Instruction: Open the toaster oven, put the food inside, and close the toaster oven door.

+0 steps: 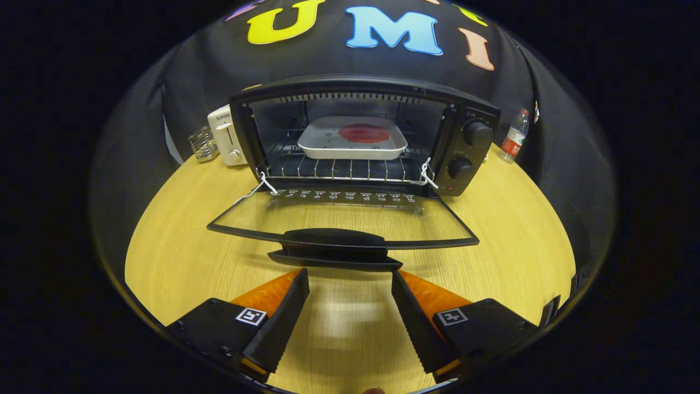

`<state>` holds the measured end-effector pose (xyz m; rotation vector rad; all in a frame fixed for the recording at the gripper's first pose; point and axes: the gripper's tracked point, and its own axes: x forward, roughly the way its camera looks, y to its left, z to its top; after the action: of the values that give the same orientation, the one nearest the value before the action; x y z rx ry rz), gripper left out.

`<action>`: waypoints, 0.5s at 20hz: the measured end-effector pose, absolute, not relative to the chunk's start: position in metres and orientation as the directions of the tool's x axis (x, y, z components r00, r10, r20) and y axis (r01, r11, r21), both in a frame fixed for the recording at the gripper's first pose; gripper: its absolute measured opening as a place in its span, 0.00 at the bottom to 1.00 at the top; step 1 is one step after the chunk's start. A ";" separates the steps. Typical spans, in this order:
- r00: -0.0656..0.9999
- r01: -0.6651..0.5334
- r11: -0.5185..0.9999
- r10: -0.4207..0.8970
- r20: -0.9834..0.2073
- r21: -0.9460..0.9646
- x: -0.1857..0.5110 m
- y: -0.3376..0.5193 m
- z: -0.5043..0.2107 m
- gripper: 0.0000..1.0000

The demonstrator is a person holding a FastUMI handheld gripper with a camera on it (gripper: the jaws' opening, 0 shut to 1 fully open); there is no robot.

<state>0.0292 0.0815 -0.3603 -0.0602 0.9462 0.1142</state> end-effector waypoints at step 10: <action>0.701 -0.126 0.991 0.055 -0.711 -0.047 0.047 0.082 -0.318 0.97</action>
<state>0.0468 0.0822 -0.3180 -0.0947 0.7882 0.1013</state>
